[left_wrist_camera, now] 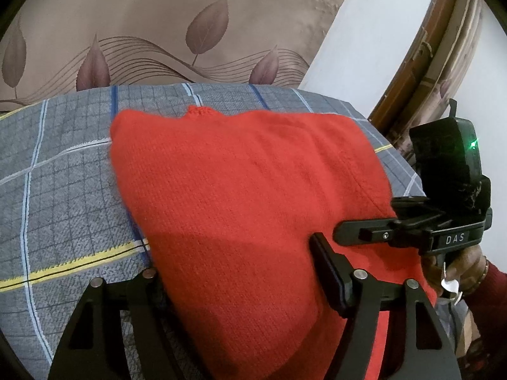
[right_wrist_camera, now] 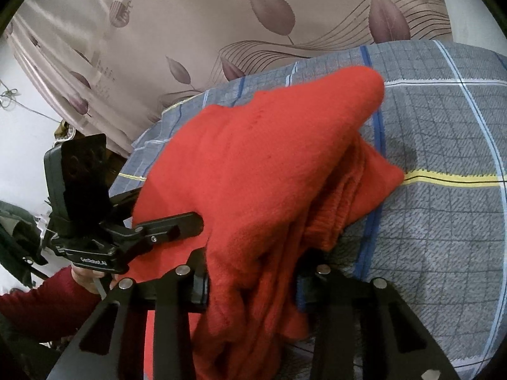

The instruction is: Fold small clothes

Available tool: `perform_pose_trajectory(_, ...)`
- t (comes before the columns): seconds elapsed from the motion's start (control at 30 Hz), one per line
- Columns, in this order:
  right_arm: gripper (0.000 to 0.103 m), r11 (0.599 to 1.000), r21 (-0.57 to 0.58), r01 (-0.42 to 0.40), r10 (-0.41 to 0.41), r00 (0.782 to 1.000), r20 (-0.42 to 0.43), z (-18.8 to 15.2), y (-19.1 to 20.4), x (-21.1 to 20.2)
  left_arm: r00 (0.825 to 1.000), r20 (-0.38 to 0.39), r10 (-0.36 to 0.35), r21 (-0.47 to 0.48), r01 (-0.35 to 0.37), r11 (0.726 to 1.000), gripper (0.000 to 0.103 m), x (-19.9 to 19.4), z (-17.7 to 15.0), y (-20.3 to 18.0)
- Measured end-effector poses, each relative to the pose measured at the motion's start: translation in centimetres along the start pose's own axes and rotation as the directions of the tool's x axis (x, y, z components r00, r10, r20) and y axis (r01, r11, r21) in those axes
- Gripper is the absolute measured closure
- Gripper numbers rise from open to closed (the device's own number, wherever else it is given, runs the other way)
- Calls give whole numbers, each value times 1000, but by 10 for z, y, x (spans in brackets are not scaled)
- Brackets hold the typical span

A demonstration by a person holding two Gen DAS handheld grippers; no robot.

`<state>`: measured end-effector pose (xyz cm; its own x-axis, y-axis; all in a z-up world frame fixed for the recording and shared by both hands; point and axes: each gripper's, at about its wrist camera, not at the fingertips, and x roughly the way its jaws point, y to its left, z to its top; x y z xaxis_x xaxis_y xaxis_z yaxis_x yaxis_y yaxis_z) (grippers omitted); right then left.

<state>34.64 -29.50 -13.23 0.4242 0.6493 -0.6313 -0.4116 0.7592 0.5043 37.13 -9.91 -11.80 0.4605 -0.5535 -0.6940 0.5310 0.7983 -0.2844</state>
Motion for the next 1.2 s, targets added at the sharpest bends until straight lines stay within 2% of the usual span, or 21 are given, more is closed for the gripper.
perform_pose_trajectory(0.33, 71, 1000, 25, 3, -3, 1000, 8, -1, 0, 0, 999, 21, 30, 31, -31, 999, 44, -2, -2, -8)
perform_pose_trajectory(0.8, 73, 992, 121, -44, 40, 998, 38, -12, -6, -7, 998, 34, 49, 46, -51, 998, 50, -9, -4, -15)
perform_pose_trajectory(1.0, 73, 991, 123, -46, 42, 999, 34, -13, -6, -7, 998, 32, 46, 48, -47, 998, 50, -9, -3, -15)
perform_pose_trajectory(1.2, 66, 986, 146, -77, 73, 997, 29, -10, -12, -6, 1000, 25, 14, 18, -14, 1000, 47, -8, -3, -7)
